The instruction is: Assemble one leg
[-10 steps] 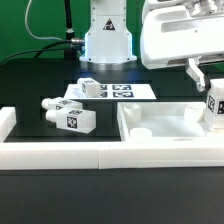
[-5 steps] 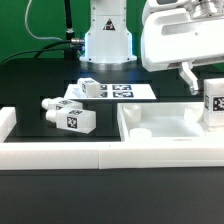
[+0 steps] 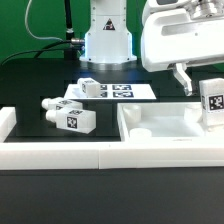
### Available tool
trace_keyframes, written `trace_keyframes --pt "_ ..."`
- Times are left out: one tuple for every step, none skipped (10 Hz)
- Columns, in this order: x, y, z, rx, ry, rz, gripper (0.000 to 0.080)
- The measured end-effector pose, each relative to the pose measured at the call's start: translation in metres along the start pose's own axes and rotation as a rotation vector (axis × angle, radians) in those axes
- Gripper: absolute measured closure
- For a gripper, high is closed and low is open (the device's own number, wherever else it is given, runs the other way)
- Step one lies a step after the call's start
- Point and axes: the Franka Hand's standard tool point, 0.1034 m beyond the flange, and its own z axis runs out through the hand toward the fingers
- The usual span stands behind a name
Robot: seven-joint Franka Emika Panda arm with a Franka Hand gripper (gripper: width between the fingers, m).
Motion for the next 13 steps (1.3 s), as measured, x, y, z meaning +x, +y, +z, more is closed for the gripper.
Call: trace_keyframes --pt "-0.003 -0.009 0.001 0.037 -0.114 0.087 0.0151" --pt "0.005 -0.005 0.0 0.035 -0.131 0.099 0.0151" --pt "0.004 -0.004 0.0 0.06 -0.232 0.135 0.0151" --pt "0.005 -0.003 -0.001 0.083 -0.344 0.171 0.0151" --pt "0.006 -0.001 0.001 0.09 -0.393 0.181 0.0151" --pt "0.001 -0.001 0.002 0.105 -0.457 0.181 0.0151" --pt "0.0 -0.001 0.0 0.114 -0.501 0.175 0.0151" --pt "0.0 -0.002 -0.001 0.121 -0.531 0.17 0.0151" --pt "0.0 -0.001 0.0 0.119 -0.527 0.17 0.0151" --pt "0.0 -0.001 0.0 0.118 -0.528 0.169 0.0151" --pt "0.003 0.003 -0.002 0.065 -0.557 0.184 0.0151" --pt "0.01 0.004 0.0 0.033 -0.548 0.169 0.0151" --pt "0.01 0.007 0.003 0.031 -0.546 0.171 0.0151"
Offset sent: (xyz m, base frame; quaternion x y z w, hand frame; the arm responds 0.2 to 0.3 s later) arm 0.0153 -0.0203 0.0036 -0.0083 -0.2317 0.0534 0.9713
